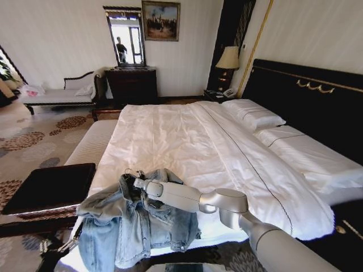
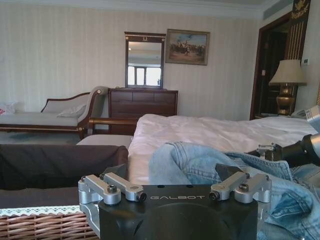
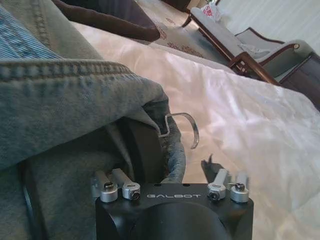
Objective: Pick up the clothes from the bed and hang them on the clothes hanger.
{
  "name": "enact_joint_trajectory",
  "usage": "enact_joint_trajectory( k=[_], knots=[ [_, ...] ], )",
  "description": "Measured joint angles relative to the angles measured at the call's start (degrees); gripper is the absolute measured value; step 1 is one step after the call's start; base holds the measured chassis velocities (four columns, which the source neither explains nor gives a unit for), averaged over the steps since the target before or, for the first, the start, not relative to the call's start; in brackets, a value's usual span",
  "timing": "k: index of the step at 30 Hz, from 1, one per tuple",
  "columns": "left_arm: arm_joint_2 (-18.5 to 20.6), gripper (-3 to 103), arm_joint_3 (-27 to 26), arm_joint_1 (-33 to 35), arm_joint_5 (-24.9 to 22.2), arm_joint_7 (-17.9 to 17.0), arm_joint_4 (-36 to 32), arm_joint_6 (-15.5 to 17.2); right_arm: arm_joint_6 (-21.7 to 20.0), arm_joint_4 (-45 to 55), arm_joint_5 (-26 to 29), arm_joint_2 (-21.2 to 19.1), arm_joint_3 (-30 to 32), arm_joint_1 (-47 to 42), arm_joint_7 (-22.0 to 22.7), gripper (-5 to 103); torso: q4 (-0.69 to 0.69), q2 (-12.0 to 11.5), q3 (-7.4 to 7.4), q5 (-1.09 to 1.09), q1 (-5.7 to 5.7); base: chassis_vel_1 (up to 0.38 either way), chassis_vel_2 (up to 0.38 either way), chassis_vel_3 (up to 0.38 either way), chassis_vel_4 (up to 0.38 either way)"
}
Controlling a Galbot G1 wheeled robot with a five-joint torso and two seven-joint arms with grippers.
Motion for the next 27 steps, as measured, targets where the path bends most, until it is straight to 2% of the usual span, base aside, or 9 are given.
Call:
enact_joint_trajectory(
  k=[1,3,5,6,10,13,18,25,27],
  knots=[
    [-0.04,100,-0.06,0.0,-0.18,0.0,0.0,0.0,-0.1,0.41,0.14,-0.01,0.08,0.0,0.13,73,0.0,0.0,0.0,0.0,0.0,0.0,0.0,0.0,0.0],
    [-0.04,100,-0.09,0.0,-0.28,0.0,0.02,-0.01,-0.15,0.97,0.2,-0.02,0.11,0.04,0.33,73,-0.01,0.0,0.0,0.0,0.0,0.0,0.0,0.0,0.0],
    [-0.07,100,-0.1,-0.04,-0.42,-0.07,0.05,-0.03,-0.35,2.06,0.46,-0.03,0.16,0.31,0.97,62,0.0,0.0,0.0,0.0,0.0,0.0,0.0,0.0,0.0],
    [-0.07,100,-0.1,-0.04,-0.42,-0.07,0.05,-0.03,-0.35,2.06,0.46,-0.03,0.16,0.31,0.97,62,0.0,0.0,0.0,0.0,0.0,0.0,0.0,0.0,0.0],
    [-0.08,100,0.05,-0.26,-0.52,-0.12,0.0,0.0,-0.53,2.38,0.68,-0.04,0.1,0.26,1.14,40,0.0,0.0,0.0,-0.01,0.0,0.0,0.0,0.0,0.0],
    [-0.07,100,0.05,-0.3,-0.56,-0.12,0.02,0.01,-0.41,1.89,-0.07,-0.04,0.2,-0.21,1.48,37,0.0,0.0,0.0,0.0,0.0,0.0,0.0,0.0,0.0],
    [-0.12,100,-0.02,-0.33,-0.72,-0.12,0.36,-0.04,0.26,2.0,-4.05,-0.06,1.9,-1.04,4.61,36,0.0,0.0,0.0,-0.01,0.0,0.0,0.0,0.0,0.0],
    [-0.3,100,-0.05,-0.4,-1.04,-0.32,-0.28,-0.03,1.69,6.02,-14.43,-0.08,6.75,-1.34,11.34,36,-0.01,-0.01,0.0,-0.01,0.0,0.0,0.0,0.0,0.0],
    [-0.3,100,-0.04,-0.41,-1.1,-0.37,-0.37,-0.01,1.9,6.92,-15.71,-0.08,7.44,-1.34,12.43,36,-0.01,0.0,0.01,-0.01,0.0,0.0,0.0,0.0,0.0]
  ],
)
